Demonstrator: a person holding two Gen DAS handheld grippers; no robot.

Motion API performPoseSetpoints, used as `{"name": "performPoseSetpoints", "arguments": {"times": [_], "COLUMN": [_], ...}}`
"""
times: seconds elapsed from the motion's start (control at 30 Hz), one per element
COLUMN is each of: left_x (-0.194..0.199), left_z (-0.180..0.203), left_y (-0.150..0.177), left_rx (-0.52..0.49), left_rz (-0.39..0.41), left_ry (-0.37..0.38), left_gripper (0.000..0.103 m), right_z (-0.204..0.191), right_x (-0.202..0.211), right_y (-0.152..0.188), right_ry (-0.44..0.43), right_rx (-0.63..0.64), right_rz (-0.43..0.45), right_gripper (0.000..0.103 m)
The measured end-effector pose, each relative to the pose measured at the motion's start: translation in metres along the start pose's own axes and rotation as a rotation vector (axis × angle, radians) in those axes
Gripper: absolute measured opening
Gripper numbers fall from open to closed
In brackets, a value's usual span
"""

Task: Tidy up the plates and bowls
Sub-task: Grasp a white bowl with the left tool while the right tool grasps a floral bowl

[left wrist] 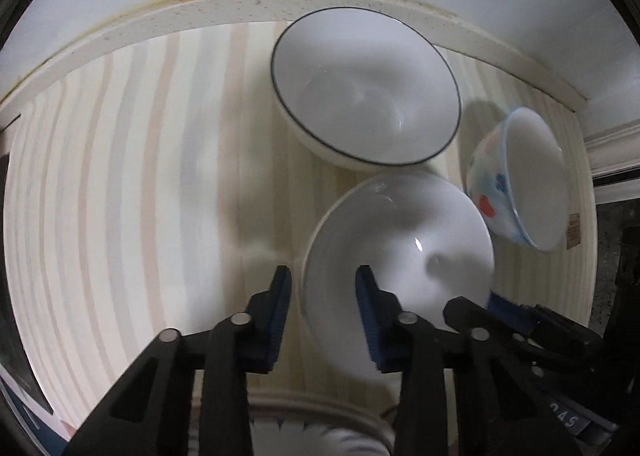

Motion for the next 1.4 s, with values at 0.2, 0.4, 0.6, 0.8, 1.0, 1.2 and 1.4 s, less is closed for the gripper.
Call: {"name": "performPoseSetpoints", "arguments": {"times": [0.2, 0.4, 0.6, 0.8, 1.0, 1.2, 1.4], "left_x": [0.002, 0.024, 0.046, 0.047, 0.028, 0.004, -0.016], "left_z": [0.007, 0.03, 0.073, 0.101, 0.113, 0.117, 0.12], "left_y": [0.004, 0.026, 0.055, 0.08, 0.098, 0.113, 0.127], "left_rx": [-0.01, -0.047, -0.123, -0.163, -0.188, -0.207, -0.22], "left_rz": [0.008, 0.028, 0.053, 0.045, 0.004, -0.044, -0.085], "left_ry": [-0.015, -0.006, 0.021, 0.06, 0.072, 0.056, 0.032], "left_gripper": [0.026, 0.026, 0.026, 0.026, 0.026, 0.026, 0.026], "right_z": [-0.006, -0.001, 0.017, 0.044, 0.078, 0.102, 0.117], "right_x": [-0.011, 0.008, 0.051, 0.084, 0.094, 0.079, 0.069], "right_y": [-0.006, 0.011, 0.042, 0.07, 0.095, 0.113, 0.124], "right_ry": [0.024, 0.012, 0.015, 0.03, 0.041, 0.047, 0.056], "right_rx": [0.028, 0.047, 0.057, 0.036, 0.001, -0.037, -0.063], "right_rz": [0.005, -0.002, 0.023, 0.038, 0.027, -0.005, -0.021], "right_gripper": [0.02, 0.019, 0.019, 0.019, 0.019, 0.019, 0.019]}}
Point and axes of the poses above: each gripper's, at about its wrist camera, not at the fingertips, and x roughly against the way its jaws point, z to its right, y to its underside, the point moved 1 cm from there along -x, roughly the way its jaws point, and after that the axes turned 13 degrees about y, right-handed, at the moved point
